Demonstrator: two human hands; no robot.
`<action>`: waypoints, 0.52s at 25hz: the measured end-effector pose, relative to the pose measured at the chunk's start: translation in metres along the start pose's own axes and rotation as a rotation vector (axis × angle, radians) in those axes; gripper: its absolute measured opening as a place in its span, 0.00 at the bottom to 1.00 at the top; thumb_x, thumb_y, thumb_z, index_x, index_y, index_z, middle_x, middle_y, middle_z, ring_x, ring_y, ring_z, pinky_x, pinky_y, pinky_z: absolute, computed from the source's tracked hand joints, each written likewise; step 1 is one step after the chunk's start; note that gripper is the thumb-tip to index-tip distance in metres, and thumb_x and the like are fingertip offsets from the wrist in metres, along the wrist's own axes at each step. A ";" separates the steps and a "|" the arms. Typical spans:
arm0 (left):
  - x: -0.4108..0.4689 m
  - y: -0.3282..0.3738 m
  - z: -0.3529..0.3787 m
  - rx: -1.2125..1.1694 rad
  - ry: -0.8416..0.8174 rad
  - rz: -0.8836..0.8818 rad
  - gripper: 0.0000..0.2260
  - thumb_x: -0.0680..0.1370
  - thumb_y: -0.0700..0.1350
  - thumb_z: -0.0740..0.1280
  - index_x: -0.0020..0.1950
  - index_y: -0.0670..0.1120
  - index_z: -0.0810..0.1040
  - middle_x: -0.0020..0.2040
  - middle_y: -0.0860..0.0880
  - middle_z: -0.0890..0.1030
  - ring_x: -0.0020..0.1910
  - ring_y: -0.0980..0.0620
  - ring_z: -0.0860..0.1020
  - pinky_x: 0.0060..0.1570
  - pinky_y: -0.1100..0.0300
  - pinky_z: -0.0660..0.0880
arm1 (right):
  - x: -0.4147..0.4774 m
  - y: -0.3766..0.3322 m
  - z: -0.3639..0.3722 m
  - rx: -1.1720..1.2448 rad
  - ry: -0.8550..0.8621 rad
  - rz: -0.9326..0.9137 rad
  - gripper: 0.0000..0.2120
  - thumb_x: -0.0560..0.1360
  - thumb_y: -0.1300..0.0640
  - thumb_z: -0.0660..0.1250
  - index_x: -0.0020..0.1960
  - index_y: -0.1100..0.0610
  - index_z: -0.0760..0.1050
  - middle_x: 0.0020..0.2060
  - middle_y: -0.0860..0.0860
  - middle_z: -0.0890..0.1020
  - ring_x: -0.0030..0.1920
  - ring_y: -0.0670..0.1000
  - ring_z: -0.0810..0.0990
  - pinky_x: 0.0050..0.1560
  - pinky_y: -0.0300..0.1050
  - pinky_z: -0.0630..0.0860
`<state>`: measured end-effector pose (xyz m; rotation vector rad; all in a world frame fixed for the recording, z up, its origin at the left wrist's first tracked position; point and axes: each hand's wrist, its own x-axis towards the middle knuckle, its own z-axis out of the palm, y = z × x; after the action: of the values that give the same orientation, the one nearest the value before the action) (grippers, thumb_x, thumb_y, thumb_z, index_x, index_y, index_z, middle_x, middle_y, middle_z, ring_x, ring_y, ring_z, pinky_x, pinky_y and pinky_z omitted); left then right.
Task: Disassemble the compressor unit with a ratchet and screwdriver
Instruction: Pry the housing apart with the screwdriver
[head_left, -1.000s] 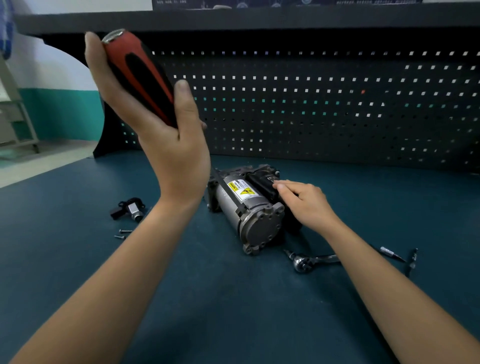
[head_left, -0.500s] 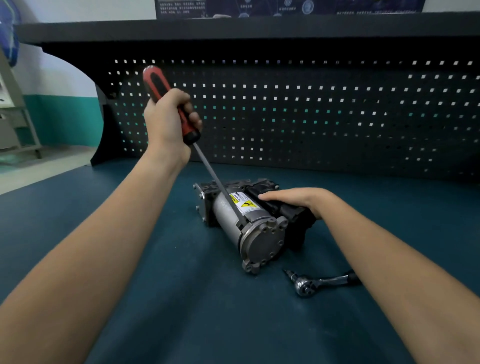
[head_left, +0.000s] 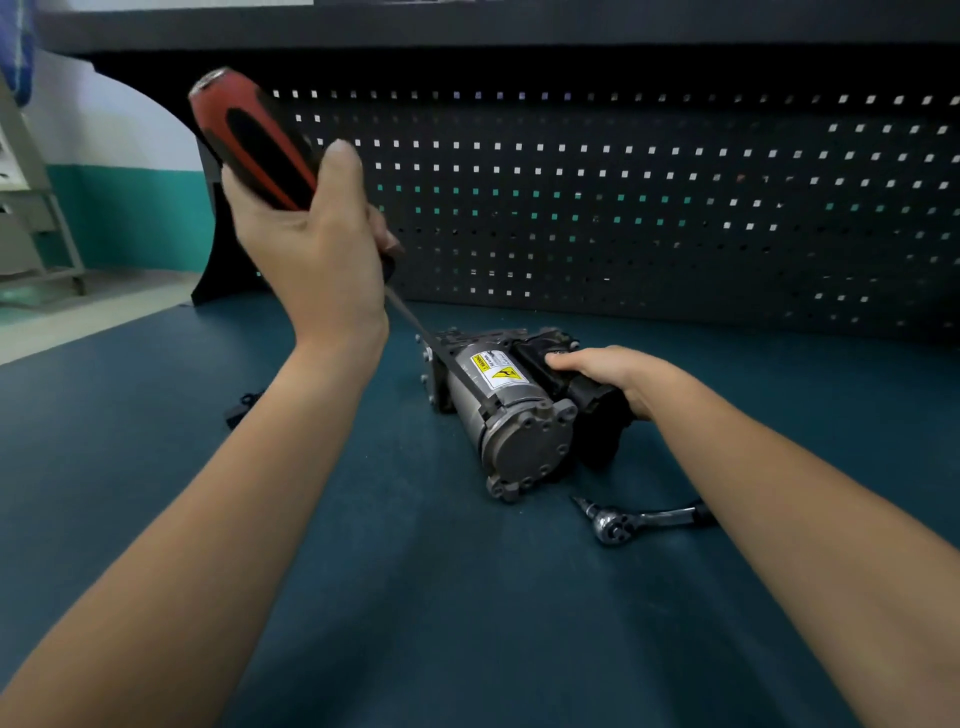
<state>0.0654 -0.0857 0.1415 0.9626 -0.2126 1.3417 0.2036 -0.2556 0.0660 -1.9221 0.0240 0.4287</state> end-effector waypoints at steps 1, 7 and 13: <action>-0.003 0.001 -0.004 0.005 0.003 0.026 0.08 0.75 0.33 0.62 0.46 0.41 0.63 0.30 0.47 0.66 0.20 0.55 0.65 0.25 0.61 0.67 | -0.001 0.000 0.000 0.007 0.009 -0.003 0.12 0.72 0.50 0.71 0.44 0.59 0.76 0.24 0.52 0.82 0.23 0.50 0.80 0.22 0.39 0.74; -0.023 0.010 -0.008 0.061 -0.012 0.178 0.08 0.76 0.35 0.62 0.46 0.40 0.62 0.29 0.49 0.66 0.20 0.57 0.67 0.26 0.63 0.68 | -0.002 -0.004 0.003 0.029 0.044 -0.027 0.13 0.70 0.52 0.73 0.45 0.60 0.76 0.34 0.55 0.82 0.22 0.50 0.80 0.21 0.39 0.74; -0.036 0.013 -0.005 0.072 -0.031 0.241 0.09 0.76 0.35 0.63 0.51 0.38 0.63 0.28 0.57 0.71 0.20 0.58 0.68 0.25 0.65 0.69 | 0.001 -0.005 0.003 0.014 0.048 -0.045 0.21 0.68 0.52 0.75 0.56 0.61 0.75 0.43 0.57 0.83 0.31 0.53 0.82 0.28 0.43 0.78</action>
<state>0.0418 -0.1090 0.1215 1.0430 -0.3138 1.5644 0.2044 -0.2513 0.0691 -1.9152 0.0151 0.3513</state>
